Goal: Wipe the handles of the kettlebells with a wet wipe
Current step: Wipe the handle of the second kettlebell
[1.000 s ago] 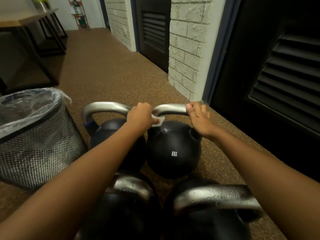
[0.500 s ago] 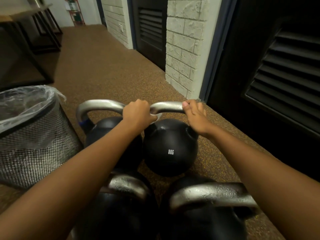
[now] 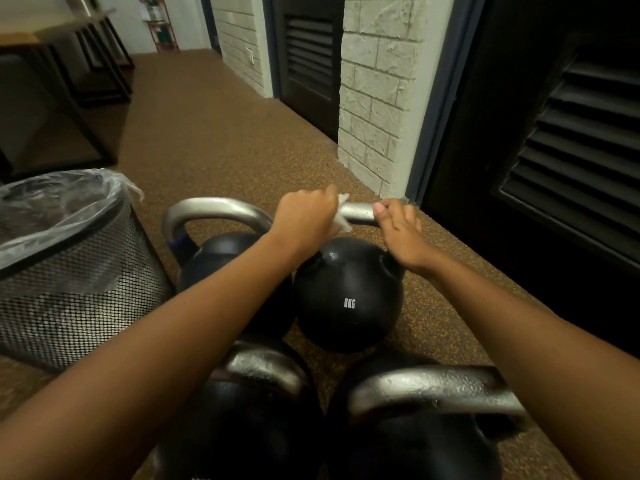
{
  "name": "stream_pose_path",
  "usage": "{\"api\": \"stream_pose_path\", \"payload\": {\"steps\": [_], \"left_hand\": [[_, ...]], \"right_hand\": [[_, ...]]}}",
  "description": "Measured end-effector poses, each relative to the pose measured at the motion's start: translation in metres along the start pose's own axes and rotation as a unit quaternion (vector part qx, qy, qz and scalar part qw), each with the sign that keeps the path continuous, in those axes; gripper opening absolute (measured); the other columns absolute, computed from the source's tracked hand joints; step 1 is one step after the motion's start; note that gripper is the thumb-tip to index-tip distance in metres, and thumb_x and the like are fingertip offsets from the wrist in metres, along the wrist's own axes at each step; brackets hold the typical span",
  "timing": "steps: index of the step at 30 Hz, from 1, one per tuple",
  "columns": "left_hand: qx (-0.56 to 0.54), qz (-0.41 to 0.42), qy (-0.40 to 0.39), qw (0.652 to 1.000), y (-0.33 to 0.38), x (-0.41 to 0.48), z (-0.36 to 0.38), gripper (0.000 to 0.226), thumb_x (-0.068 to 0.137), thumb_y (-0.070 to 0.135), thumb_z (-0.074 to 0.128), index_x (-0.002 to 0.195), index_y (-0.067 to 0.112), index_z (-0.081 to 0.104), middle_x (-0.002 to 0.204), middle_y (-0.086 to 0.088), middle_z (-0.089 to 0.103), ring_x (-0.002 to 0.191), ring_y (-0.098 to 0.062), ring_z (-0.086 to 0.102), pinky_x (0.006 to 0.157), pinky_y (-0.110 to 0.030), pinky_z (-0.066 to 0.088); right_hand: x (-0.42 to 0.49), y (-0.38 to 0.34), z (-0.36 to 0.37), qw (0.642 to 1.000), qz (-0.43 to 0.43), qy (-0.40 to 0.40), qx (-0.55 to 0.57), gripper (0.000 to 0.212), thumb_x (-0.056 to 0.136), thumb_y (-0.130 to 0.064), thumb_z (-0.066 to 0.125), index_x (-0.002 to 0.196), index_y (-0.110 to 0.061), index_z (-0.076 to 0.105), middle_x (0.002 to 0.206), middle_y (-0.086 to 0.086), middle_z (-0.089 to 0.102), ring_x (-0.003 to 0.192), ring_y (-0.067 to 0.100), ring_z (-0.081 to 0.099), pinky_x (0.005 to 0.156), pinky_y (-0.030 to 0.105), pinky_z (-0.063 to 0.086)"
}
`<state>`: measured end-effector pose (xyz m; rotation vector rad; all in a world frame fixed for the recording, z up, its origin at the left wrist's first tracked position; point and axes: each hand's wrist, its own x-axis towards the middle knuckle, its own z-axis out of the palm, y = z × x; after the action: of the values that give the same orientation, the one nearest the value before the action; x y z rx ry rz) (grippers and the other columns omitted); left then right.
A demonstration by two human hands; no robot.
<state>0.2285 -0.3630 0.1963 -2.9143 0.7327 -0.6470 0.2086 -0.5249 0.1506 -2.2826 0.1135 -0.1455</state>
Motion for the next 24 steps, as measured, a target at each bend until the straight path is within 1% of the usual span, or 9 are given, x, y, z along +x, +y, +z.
{"api": "stream_pose_path", "payload": {"steps": [2, 5, 7, 9, 12, 14, 16, 20, 24], "left_hand": [[-0.009, 0.042, 0.001, 0.999, 0.006, 0.004, 0.000, 0.041, 0.088, 0.037, 0.058, 0.116, 0.010, 0.047, 0.111, -0.009, 0.062, 0.099, -0.027, 0.059, 0.071, -0.034, 0.040], [-0.047, 0.052, -0.003, 0.998, 0.002, 0.005, 0.003, 0.045, 0.086, 0.036, 0.061, 0.121, 0.012, 0.047, 0.113, -0.009, 0.060, 0.102, -0.025, 0.057, 0.078, -0.033, 0.043], [-0.107, 0.046, -0.020, 0.993, -0.009, 0.003, 0.008, 0.049, 0.085, 0.037, 0.062, 0.126, 0.014, 0.047, 0.113, -0.009, 0.059, 0.103, -0.025, 0.056, 0.081, -0.034, 0.043], [-0.204, 0.038, -0.057, 0.977, -0.023, 0.000, 0.014, 0.048, 0.085, 0.037, 0.062, 0.127, 0.017, 0.050, 0.113, -0.007, 0.060, 0.101, -0.021, 0.056, 0.082, -0.032, 0.043], [-0.315, 0.002, -0.131, 0.940, -0.040, -0.003, 0.017, 0.038, 0.093, 0.042, 0.047, 0.118, 0.015, 0.059, 0.103, -0.005, 0.065, 0.086, -0.012, 0.055, 0.073, -0.021, 0.039], [-0.360, -0.065, -0.167, 0.916, -0.041, -0.004, 0.012, 0.050, 0.097, 0.048, 0.030, 0.107, 0.011, 0.062, 0.096, -0.004, 0.061, 0.085, -0.014, 0.052, 0.075, -0.024, 0.034], [-0.361, -0.107, -0.175, 0.910, -0.035, 0.002, 0.008, 0.053, 0.099, 0.047, 0.022, 0.097, 0.010, 0.060, 0.091, -0.007, 0.056, 0.085, -0.017, 0.049, 0.076, -0.026, 0.032], [-0.322, -0.074, -0.143, 0.933, -0.010, 0.017, 0.009, 0.042, 0.103, 0.029, 0.024, 0.108, 0.003, 0.056, 0.092, -0.009, 0.054, 0.081, -0.019, 0.048, 0.070, -0.026, 0.032], [-0.380, -0.072, -0.150, 0.910, -0.013, 0.018, 0.018, 0.035, 0.101, 0.022, 0.028, 0.114, 0.005, 0.056, 0.098, -0.009, 0.056, 0.084, -0.019, 0.049, 0.062, -0.026, 0.034]], "right_hand": [[-0.001, -0.001, -0.001, 1.000, 0.002, -0.002, 0.000, 0.039, 0.100, -0.045, 0.020, 0.126, -0.024, 0.038, 0.122, 0.006, 0.032, 0.123, 0.026, 0.027, 0.105, 0.042, 0.023], [-0.001, -0.001, -0.002, 1.000, 0.004, -0.006, -0.003, 0.038, 0.099, -0.045, 0.020, 0.125, -0.024, 0.039, 0.121, 0.006, 0.032, 0.122, 0.026, 0.028, 0.104, 0.041, 0.024], [0.000, -0.001, -0.003, 1.000, 0.003, -0.008, -0.005, 0.038, 0.099, -0.045, 0.021, 0.125, -0.024, 0.039, 0.121, 0.006, 0.033, 0.120, 0.025, 0.029, 0.104, 0.041, 0.025], [0.000, 0.000, -0.002, 1.000, 0.002, -0.010, -0.008, 0.038, 0.099, -0.045, 0.021, 0.126, -0.024, 0.038, 0.118, 0.005, 0.032, 0.120, 0.025, 0.030, 0.104, 0.040, 0.026], [0.000, 0.001, -0.002, 1.000, 0.001, -0.010, -0.005, 0.038, 0.099, -0.045, 0.020, 0.126, -0.024, 0.038, 0.113, 0.002, 0.029, 0.119, 0.024, 0.028, 0.100, 0.037, 0.024], [0.000, 0.001, -0.003, 1.000, -0.001, -0.014, -0.005, 0.038, 0.099, -0.046, 0.020, 0.125, -0.024, 0.037, 0.113, 0.002, 0.029, 0.118, 0.022, 0.027, 0.098, 0.035, 0.023], [0.000, 0.002, -0.003, 1.000, -0.003, -0.015, -0.002, 0.038, 0.099, -0.046, 0.020, 0.125, -0.025, 0.037, 0.114, 0.001, 0.029, 0.117, 0.020, 0.027, 0.096, 0.033, 0.022], [0.000, 0.001, -0.002, 1.000, -0.004, -0.009, -0.001, 0.038, 0.100, -0.044, 0.021, 0.127, -0.024, 0.037, 0.113, 0.001, 0.028, 0.116, 0.020, 0.027, 0.096, 0.034, 0.022], [0.000, 0.002, -0.003, 1.000, -0.005, -0.010, -0.004, 0.037, 0.100, -0.044, 0.021, 0.127, -0.024, 0.037, 0.112, 0.000, 0.027, 0.115, 0.020, 0.028, 0.098, 0.035, 0.024]]}}
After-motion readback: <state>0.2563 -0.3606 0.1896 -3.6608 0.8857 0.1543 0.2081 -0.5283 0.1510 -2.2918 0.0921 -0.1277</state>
